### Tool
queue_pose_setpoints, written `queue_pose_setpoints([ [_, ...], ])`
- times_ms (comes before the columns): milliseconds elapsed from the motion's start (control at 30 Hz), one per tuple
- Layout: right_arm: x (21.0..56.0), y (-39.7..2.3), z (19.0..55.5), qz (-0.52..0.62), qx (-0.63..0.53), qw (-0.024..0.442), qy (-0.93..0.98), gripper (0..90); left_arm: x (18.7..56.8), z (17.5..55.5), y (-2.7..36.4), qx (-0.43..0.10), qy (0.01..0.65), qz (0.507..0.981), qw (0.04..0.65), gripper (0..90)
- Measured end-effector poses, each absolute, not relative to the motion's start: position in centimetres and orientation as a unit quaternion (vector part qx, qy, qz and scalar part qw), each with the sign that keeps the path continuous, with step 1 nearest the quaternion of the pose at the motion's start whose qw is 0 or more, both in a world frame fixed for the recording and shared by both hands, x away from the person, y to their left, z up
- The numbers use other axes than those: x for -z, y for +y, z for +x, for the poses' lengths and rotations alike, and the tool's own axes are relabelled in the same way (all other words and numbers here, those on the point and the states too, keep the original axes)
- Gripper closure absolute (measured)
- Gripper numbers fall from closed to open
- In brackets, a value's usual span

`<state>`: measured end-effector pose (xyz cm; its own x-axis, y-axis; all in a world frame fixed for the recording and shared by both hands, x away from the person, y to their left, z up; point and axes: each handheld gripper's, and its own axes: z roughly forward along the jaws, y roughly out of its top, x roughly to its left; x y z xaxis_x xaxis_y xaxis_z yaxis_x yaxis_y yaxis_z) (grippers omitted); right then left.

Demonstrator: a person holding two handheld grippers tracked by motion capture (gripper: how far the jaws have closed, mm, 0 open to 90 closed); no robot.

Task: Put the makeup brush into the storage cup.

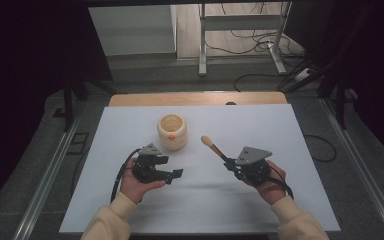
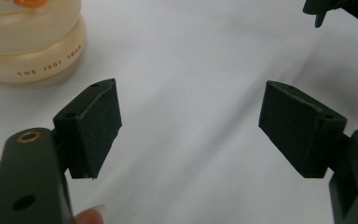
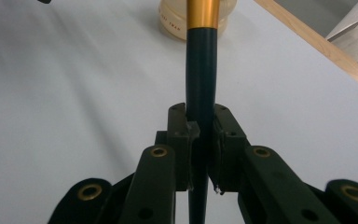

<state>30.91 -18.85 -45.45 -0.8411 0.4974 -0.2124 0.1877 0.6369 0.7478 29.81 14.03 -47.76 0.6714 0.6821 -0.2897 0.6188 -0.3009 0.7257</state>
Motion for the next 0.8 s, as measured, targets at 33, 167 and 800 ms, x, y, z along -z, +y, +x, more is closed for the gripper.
queue_pose_setpoints([
  [33,45.5,-18.8,30.9,0.195,-0.381,0.203,0.881,80.6,47.7,29.8,14.0,-0.036,0.404,0.804,0.434,21.9],
  [167,45.5,-18.7,30.9,0.197,-0.393,0.196,0.877,80.6,47.2,29.8,13.7,-0.038,0.401,0.795,0.454,22.0],
  [800,45.2,-18.8,30.6,0.203,-0.413,0.198,0.866,80.5,45.6,30.7,9.0,-0.012,0.368,0.751,0.548,23.8],
])
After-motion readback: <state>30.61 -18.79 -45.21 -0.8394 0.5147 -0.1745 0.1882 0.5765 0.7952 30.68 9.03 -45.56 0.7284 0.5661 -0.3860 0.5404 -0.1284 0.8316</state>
